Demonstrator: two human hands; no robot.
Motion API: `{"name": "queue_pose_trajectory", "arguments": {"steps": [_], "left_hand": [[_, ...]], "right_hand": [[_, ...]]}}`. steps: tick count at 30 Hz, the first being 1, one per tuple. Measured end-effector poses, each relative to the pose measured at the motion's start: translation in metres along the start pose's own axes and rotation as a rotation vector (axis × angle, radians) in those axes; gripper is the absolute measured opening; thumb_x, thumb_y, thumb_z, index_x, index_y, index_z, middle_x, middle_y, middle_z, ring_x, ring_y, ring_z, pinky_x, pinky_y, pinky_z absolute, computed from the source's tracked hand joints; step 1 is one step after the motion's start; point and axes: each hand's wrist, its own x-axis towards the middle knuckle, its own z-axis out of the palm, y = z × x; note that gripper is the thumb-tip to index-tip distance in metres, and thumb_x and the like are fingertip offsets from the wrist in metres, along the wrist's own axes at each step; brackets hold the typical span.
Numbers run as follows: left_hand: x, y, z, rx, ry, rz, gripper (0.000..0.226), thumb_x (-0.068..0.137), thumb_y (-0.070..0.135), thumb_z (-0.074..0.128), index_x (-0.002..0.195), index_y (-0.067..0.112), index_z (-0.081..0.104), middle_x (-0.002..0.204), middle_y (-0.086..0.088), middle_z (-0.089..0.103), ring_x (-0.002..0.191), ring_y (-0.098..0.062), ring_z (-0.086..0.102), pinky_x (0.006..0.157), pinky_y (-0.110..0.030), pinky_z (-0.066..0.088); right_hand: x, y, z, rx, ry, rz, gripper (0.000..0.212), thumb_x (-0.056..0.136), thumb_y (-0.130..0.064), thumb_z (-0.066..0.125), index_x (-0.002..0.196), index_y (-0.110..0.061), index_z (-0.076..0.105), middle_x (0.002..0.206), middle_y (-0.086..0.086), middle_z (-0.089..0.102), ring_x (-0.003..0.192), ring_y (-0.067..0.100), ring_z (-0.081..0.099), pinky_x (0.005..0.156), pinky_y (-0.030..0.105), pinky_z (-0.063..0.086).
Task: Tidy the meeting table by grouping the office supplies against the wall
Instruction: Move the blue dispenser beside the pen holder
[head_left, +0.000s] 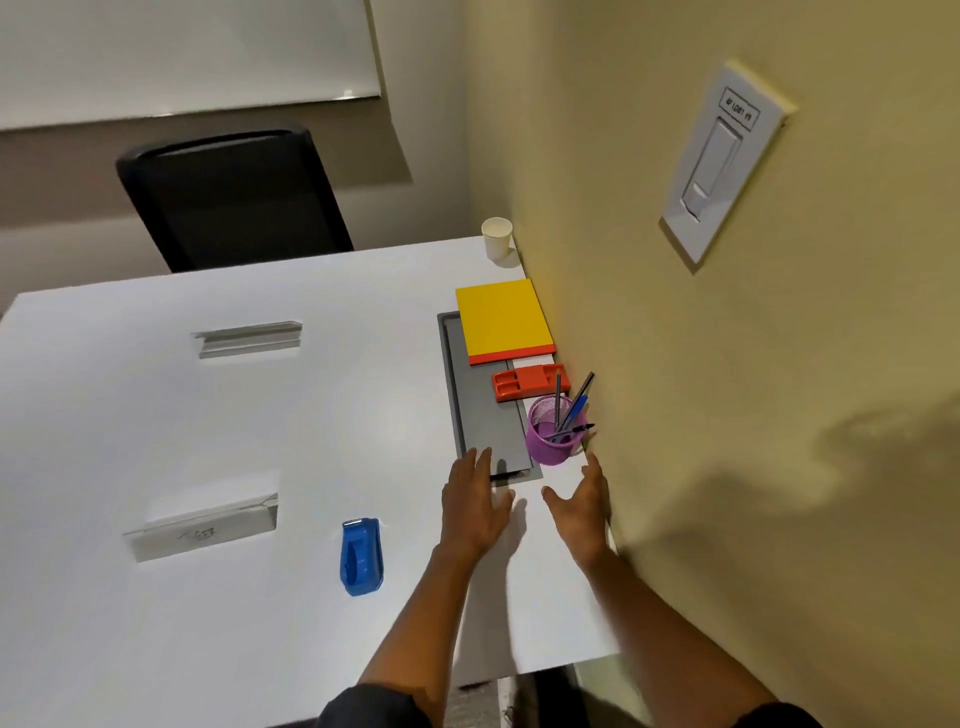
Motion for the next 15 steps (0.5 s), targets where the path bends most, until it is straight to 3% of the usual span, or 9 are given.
{"name": "queue_pose_trajectory", "arguments": {"steps": [5, 15], "left_hand": [[-0.056, -0.027, -0.018, 0.102, 0.043, -0.039, 0.07, 0.095, 0.052, 0.043, 0.153, 0.028, 0.013, 0.163, 0.0, 0.003, 0.151, -0.023, 0.003, 0.122, -0.047, 0.011], [-0.169, -0.085, -0.063, 0.177, 0.125, -0.089, 0.07, 0.097, 0.053, 0.034, 0.154, 0.025, 0.005, 0.163, -0.002, -0.007, 0.15, -0.024, -0.009, 0.12, -0.049, 0.005]], "right_hand": [[-0.045, -0.011, 0.005, -0.09, -0.107, -0.042, 0.085, 0.083, -0.021, 0.075, 0.15, -0.018, 0.024, 0.155, 0.009, 0.034, 0.141, 0.03, 0.037, 0.112, 0.045, 0.039], [-0.152, -0.031, 0.032, -0.22, -0.314, -0.241, 0.087, 0.083, -0.026, 0.075, 0.151, -0.02, 0.022, 0.154, 0.009, 0.031, 0.14, 0.03, 0.036, 0.112, 0.042, 0.039]]}}
